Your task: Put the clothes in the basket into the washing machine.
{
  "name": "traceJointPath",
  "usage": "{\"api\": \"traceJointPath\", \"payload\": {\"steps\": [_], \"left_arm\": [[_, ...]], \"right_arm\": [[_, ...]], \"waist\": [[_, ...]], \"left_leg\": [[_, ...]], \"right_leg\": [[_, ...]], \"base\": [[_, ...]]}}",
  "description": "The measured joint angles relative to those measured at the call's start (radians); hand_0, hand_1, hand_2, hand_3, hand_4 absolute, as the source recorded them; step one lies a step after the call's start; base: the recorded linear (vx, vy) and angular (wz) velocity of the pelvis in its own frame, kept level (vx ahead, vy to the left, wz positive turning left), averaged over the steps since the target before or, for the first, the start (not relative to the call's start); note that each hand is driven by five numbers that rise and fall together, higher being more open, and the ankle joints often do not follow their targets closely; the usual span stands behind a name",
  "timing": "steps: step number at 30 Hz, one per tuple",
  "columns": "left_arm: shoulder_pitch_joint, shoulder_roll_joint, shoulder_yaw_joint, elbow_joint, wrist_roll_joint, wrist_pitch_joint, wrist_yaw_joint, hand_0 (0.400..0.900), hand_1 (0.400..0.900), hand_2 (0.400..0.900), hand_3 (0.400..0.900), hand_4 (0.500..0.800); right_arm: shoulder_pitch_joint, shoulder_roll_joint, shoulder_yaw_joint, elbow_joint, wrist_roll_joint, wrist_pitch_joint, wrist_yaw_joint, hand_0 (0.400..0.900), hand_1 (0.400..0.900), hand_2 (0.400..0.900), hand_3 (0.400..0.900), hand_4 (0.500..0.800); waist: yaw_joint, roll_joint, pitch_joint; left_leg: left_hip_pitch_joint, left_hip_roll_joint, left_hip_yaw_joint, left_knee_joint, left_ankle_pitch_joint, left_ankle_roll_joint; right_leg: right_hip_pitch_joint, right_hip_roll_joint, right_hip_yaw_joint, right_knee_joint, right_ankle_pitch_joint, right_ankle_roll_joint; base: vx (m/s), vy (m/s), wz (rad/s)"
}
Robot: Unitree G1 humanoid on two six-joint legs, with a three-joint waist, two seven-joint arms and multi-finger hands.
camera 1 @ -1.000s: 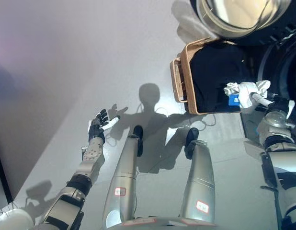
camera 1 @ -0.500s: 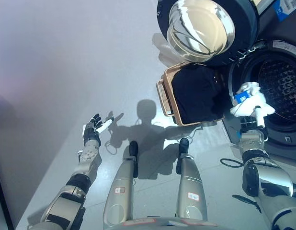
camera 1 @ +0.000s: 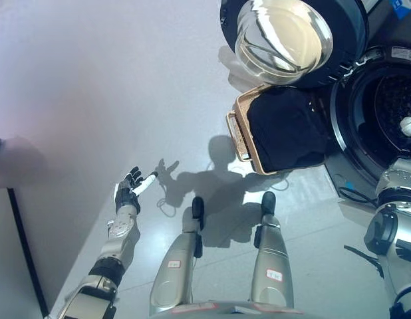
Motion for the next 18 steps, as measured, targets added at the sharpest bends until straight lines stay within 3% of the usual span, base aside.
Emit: {"api": "traceJointPath", "payload": {"steps": [8, 18], "left_arm": [[-0.035, -0.015, -0.018, 0.001, 0.001, 0.0, -0.013, 0.9, 0.9, 0.9, 0.9, 0.8], [-0.037, -0.013, -0.018, 0.0, 0.003, 0.0, -0.028, 0.9, 0.9, 0.9, 0.9, 0.8]], "right_arm": [[-0.015, -0.035, 0.074, 0.121, -0.093, 0.064, 0.086, 0.9, 0.9, 0.9, 0.9, 0.8], [-0.018, -0.059, 0.152, 0.17, -0.214, 0.14, 0.116, 0.9, 0.9, 0.9, 0.9, 0.8]], "waist": [[0.004, 0.0, 0.0], [-0.009, 0.0, 0.0]], "left_leg": [[0.007, 0.001, 0.002, -0.002, 0.001, -0.001], [0.014, 0.008, -0.007, -0.001, 0.002, -0.004]], "right_leg": [[0.002, 0.004, 0.009, 0.002, 0.0, 0.0], [0.017, 0.007, -0.006, 0.002, 0.001, -0.002]], "base": [[-0.01, -0.028, 0.02], [0.0, 0.0, 0.0]]}}
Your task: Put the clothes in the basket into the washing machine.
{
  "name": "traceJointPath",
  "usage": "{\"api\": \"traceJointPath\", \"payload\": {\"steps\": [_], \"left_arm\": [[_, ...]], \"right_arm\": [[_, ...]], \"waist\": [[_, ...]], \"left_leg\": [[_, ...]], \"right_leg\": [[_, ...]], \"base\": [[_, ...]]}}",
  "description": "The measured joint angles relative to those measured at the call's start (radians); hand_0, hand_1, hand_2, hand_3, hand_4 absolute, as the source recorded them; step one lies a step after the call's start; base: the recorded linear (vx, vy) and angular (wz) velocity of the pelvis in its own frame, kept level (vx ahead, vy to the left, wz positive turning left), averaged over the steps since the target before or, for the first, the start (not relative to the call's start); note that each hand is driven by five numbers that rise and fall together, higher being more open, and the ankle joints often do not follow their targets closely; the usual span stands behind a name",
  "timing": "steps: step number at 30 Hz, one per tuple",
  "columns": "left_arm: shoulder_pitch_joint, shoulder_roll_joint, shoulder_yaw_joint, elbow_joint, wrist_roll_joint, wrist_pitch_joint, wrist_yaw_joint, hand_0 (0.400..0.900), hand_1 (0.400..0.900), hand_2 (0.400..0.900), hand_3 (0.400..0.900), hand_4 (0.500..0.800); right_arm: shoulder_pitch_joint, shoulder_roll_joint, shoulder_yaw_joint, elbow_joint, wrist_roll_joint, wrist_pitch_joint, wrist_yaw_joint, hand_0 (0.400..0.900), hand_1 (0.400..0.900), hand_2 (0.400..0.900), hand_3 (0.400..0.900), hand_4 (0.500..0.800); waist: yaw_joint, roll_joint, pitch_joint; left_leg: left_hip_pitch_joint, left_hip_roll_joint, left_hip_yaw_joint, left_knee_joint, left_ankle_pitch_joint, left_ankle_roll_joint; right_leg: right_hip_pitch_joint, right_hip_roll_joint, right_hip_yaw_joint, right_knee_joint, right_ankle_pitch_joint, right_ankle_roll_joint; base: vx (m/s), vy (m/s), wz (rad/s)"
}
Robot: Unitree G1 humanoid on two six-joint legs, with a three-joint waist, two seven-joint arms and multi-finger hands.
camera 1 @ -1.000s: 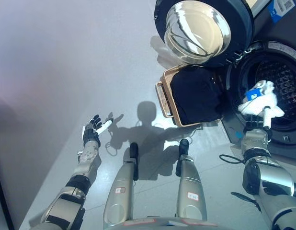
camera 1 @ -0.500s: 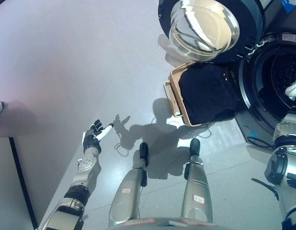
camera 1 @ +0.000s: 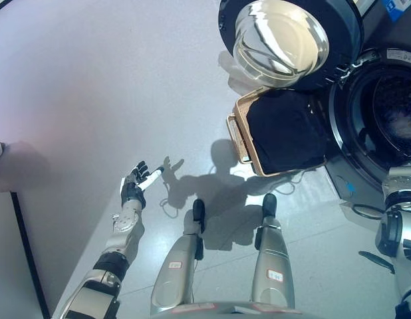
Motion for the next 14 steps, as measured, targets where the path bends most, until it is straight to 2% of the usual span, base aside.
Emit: {"api": "traceJointPath", "payload": {"steps": [6, 14], "left_arm": [[-0.005, 0.0, 0.0, -0.001, 0.001, 0.0, -0.008, 0.9, 0.9, 0.9, 0.9, 0.8], [-0.015, 0.0, 0.0, -0.002, 0.001, 0.0, -0.022, 0.9, 0.9, 0.9, 0.9, 0.8]], "right_arm": [[0.0, -0.005, 0.0, 0.012, -0.006, 0.039, 0.018, 0.9, 0.9, 0.9, 0.9, 0.8], [0.001, -0.005, 0.036, 0.012, -0.034, 0.046, 0.022, 0.9, 0.9, 0.9, 0.9, 0.8]], "waist": [[-0.004, -0.001, 0.001], [-0.009, -0.003, 0.001]], "left_leg": [[0.017, 0.01, -0.007, -0.002, 0.002, -0.004], [0.017, 0.01, -0.007, 0.001, 0.004, -0.006]], "right_leg": [[0.02, 0.011, -0.004, 0.0, 0.001, -0.001], [0.022, 0.012, -0.003, 0.0, 0.004, -0.005]], "base": [[0.01, 0.005, -0.02], [0.0, 0.012, -0.02]]}}
